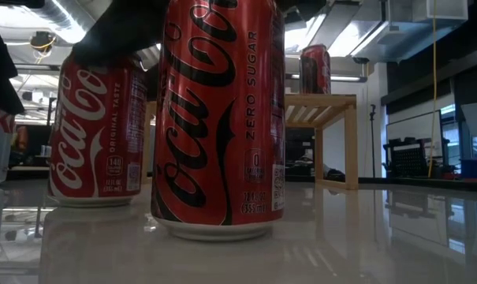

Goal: Place canned beverage on shelf
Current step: Put the red and white soda can on the shelf aligned with the other red and white soda can, then put the top red and black soda can on the shelf

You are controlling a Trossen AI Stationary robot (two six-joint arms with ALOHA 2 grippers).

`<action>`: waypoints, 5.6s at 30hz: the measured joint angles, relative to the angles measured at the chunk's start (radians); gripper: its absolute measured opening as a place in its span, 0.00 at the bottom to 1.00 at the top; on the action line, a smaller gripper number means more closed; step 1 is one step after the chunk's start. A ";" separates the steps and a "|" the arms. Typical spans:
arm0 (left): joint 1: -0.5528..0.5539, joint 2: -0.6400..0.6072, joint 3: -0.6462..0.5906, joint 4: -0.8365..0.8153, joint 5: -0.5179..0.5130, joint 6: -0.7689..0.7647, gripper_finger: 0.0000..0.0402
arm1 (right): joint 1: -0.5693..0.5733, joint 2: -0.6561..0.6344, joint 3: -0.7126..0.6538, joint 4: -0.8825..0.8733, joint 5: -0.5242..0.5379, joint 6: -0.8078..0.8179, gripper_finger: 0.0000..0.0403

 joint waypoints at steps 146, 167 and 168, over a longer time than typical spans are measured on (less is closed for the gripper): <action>0.481 -0.105 0.001 0.583 0.255 0.726 0.88 | 0.132 -0.745 -0.198 -0.868 0.189 0.256 0.89; 0.791 0.171 0.270 0.482 0.402 0.997 0.88 | 0.165 -0.950 -0.512 -0.835 0.130 0.257 0.89; 0.791 0.181 0.270 0.485 0.397 1.011 0.88 | 0.165 -0.953 -0.514 -0.846 0.130 0.246 0.89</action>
